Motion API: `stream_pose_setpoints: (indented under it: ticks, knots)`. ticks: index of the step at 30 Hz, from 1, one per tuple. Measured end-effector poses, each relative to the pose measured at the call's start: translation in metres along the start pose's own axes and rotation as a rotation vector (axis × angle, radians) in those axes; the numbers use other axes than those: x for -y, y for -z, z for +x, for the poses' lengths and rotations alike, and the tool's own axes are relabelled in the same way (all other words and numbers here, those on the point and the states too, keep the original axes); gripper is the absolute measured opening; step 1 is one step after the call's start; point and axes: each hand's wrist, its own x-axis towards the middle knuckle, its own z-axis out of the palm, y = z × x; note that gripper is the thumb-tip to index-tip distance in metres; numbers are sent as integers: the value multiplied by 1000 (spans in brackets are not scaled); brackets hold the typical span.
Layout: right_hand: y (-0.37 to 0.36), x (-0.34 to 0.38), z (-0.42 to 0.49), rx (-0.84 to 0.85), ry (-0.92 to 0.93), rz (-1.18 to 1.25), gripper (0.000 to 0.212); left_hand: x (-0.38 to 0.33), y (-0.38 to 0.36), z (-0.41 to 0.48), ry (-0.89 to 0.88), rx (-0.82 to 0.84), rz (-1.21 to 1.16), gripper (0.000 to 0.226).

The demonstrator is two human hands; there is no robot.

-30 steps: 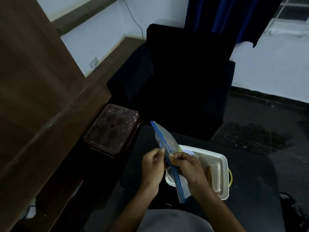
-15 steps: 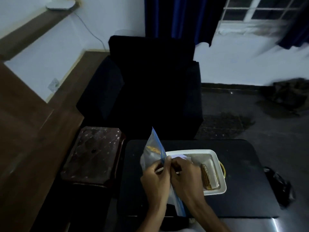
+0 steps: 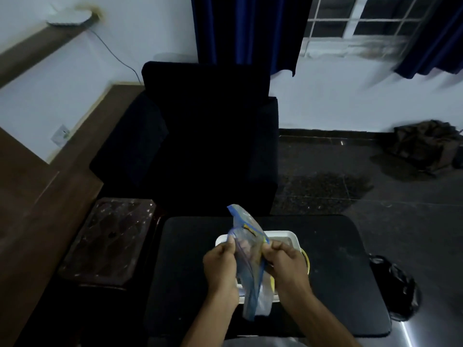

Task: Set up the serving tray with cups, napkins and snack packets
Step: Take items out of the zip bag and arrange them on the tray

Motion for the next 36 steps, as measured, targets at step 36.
stream_pose_setpoints:
  ticks: [36]
  knots:
    - [143, 31, 12, 38, 542, -899, 24, 31, -37, -63, -150, 208, -185, 54]
